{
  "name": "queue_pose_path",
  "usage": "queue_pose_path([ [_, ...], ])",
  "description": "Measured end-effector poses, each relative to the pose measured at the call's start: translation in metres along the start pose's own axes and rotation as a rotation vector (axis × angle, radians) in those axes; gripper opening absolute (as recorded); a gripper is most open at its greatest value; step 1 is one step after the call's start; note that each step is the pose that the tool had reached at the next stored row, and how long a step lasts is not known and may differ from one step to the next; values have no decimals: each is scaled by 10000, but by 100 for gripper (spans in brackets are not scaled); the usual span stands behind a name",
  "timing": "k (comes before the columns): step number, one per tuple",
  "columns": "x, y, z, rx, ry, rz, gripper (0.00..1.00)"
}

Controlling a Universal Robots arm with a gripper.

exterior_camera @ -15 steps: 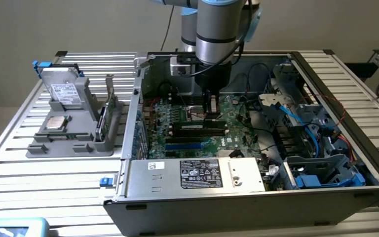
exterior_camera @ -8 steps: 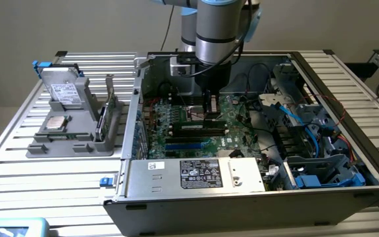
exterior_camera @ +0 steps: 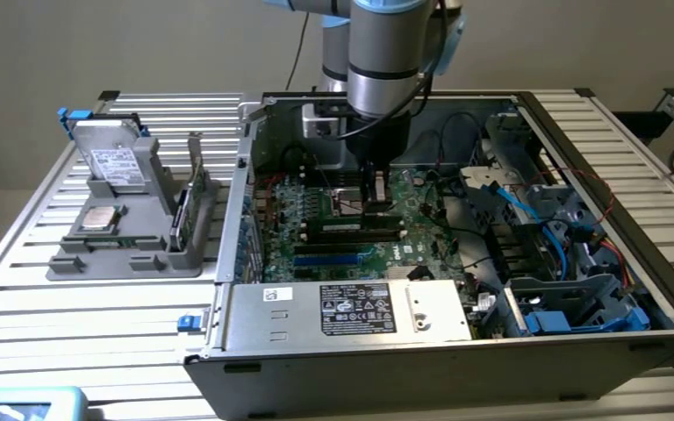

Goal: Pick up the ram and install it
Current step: 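Insert the ram into the slot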

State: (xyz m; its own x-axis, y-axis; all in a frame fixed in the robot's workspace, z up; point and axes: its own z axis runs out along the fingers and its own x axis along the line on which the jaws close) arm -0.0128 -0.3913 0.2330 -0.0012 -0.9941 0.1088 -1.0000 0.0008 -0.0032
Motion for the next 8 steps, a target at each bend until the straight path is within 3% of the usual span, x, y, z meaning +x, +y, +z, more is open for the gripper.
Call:
queue_pose_path([
  [8, -12, 0, 12, 0, 0, 1, 12],
])
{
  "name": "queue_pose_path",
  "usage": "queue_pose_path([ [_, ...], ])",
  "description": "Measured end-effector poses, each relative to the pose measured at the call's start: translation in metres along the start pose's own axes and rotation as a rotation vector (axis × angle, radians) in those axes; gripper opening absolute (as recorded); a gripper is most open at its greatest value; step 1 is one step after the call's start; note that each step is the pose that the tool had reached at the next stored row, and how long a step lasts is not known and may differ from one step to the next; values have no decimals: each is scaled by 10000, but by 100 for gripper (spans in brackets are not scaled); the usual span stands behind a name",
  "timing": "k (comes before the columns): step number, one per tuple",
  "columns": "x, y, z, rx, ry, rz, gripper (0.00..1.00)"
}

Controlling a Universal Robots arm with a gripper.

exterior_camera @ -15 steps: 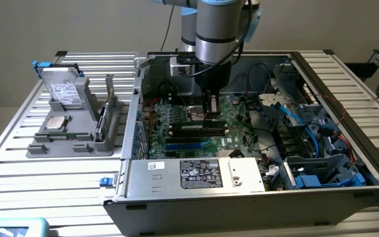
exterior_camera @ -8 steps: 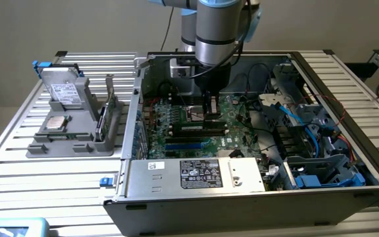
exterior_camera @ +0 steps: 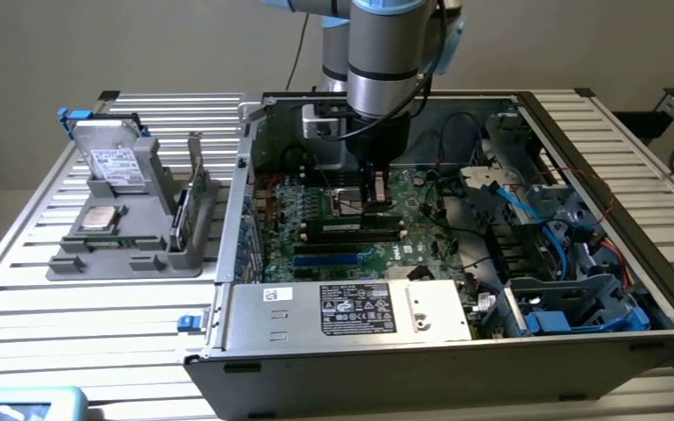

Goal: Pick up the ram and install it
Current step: 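Insert the ram into the slot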

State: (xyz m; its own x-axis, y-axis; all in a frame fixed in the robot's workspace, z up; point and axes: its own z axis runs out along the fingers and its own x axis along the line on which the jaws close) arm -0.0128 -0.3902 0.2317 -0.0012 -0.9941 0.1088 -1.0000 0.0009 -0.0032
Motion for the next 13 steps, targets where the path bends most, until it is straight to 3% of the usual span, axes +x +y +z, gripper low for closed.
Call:
queue_pose_path([
  [13, 13, -4, 2, -11, 1, 100, 12],
])
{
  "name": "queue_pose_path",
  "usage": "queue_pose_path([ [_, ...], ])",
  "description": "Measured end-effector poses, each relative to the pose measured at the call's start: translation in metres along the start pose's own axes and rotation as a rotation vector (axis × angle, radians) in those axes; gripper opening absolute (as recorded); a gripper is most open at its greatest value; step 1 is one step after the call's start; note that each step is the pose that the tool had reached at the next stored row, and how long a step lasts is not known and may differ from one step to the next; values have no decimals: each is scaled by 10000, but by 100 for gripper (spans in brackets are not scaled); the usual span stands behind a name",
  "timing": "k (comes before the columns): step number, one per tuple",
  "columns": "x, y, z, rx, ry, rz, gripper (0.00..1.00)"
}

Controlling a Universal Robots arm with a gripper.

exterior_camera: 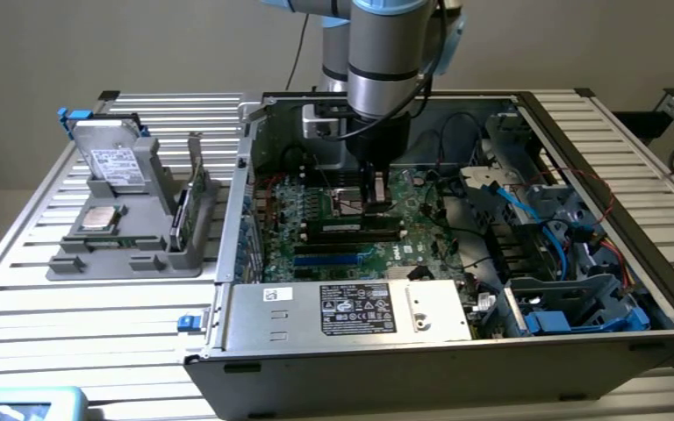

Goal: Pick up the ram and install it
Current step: 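Insert the ram into the slot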

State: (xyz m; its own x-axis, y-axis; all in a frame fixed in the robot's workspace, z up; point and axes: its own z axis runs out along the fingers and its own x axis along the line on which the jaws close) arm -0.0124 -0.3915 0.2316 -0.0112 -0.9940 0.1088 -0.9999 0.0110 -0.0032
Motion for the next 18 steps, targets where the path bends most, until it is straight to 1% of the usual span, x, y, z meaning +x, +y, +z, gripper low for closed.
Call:
queue_pose_path([
  [3, 20, -3, 2, -4, 0, 37, 12],
  [10, 20, -3, 2, -18, -17, 157, 12],
  [18, 14, -1, 4, -19, -23, 163, 12],
])
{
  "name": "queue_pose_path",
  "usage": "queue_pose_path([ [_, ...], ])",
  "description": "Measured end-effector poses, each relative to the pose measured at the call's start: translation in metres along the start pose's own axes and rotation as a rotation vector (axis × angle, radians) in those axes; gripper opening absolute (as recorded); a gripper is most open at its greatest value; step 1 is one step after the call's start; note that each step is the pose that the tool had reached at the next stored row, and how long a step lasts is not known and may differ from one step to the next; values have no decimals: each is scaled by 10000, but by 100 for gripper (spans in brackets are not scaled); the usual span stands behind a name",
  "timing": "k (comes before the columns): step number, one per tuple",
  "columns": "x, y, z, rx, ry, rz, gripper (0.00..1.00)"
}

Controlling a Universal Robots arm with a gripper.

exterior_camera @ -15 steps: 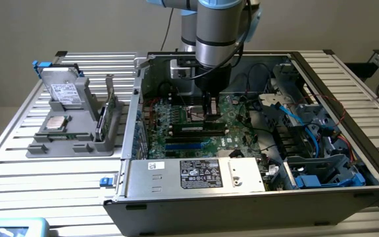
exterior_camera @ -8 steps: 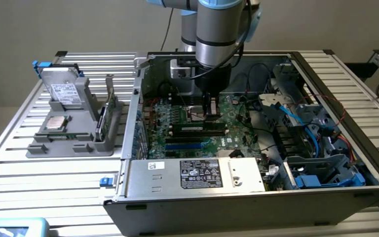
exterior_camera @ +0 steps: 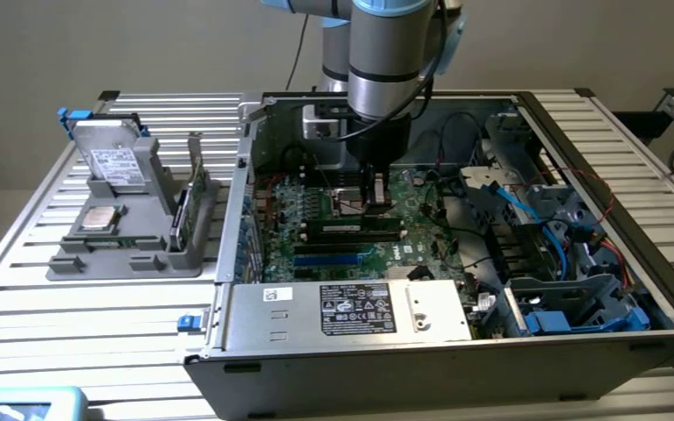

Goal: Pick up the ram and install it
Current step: 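Insert the ram into the slot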

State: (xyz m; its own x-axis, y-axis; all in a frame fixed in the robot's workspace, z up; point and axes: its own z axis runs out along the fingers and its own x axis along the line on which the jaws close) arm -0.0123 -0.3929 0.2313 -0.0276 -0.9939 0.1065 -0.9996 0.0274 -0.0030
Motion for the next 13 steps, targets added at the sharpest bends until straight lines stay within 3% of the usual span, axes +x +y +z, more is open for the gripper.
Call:
queue_pose_path([
  [13, -7, 0, 10, 16, 0, -130, 12],
])
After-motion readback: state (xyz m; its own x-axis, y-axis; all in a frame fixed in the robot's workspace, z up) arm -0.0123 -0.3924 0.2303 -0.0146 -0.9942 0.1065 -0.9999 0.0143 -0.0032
